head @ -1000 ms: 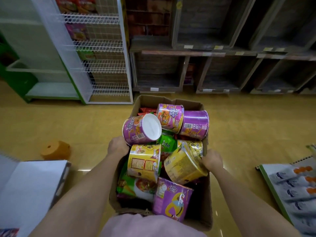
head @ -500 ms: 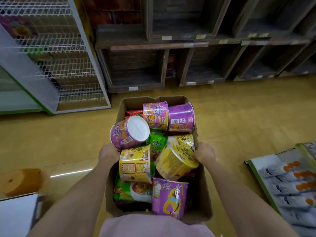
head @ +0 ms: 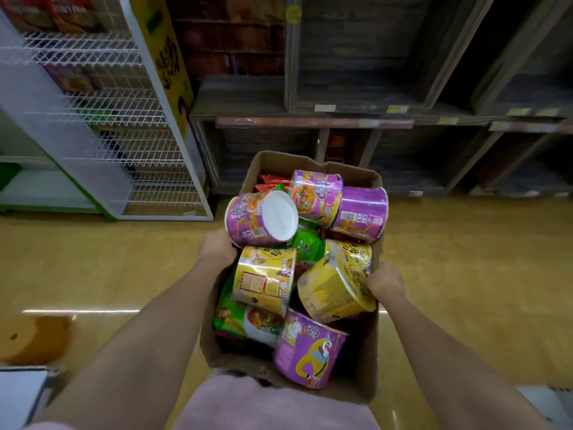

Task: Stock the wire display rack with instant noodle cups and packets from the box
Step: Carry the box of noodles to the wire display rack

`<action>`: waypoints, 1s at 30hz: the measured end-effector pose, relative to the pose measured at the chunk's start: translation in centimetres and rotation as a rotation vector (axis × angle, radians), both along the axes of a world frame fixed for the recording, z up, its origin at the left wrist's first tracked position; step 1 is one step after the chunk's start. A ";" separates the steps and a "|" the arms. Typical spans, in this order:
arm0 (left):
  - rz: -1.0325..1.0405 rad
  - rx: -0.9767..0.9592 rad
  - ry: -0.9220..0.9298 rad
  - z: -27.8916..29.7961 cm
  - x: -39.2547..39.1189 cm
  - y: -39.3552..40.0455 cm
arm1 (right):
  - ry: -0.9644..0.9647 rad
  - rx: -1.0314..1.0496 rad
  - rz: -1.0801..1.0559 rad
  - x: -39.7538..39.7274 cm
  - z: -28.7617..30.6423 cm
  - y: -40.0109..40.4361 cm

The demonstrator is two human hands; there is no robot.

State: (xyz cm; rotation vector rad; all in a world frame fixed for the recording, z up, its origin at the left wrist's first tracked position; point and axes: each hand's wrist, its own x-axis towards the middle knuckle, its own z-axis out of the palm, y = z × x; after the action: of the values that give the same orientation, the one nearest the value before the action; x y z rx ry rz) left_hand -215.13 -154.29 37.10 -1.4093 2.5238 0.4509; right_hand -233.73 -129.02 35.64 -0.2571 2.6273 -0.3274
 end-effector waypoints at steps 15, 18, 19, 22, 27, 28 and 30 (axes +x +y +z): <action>-0.004 0.113 0.000 -3.2 -20.5 -11.6 | -0.041 0.100 -0.079 -17.4 -2.1 -10.2; 0.006 0.137 -0.010 -3.8 -23.6 -14.8 | -0.060 0.126 -0.068 -20.4 -2.3 -13.2; 0.009 0.141 -0.020 -4.4 -24.2 -15.7 | -0.060 0.125 -0.052 -21.6 -2.4 -14.2; 0.016 0.139 -0.098 -6.2 -25.0 -17.8 | -0.059 0.114 -0.010 -24.1 -3.1 -16.8; 0.059 0.152 -0.188 -9.9 -26.5 -19.7 | -0.136 0.174 0.030 -26.3 -7.5 -19.6; 0.075 0.159 -0.205 -10.8 -27.0 -19.9 | -0.152 0.188 0.049 -27.0 -8.8 -20.2; 0.127 0.182 -0.220 -13.1 -28.2 -20.6 | -0.176 0.205 0.078 -28.8 -11.3 -21.5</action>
State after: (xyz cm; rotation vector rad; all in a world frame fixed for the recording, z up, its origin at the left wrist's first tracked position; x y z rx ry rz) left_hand -243.32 -174.91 23.99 -1.4674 2.1722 0.5040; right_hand -262.52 -150.51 24.37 -0.2487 2.4460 -0.0500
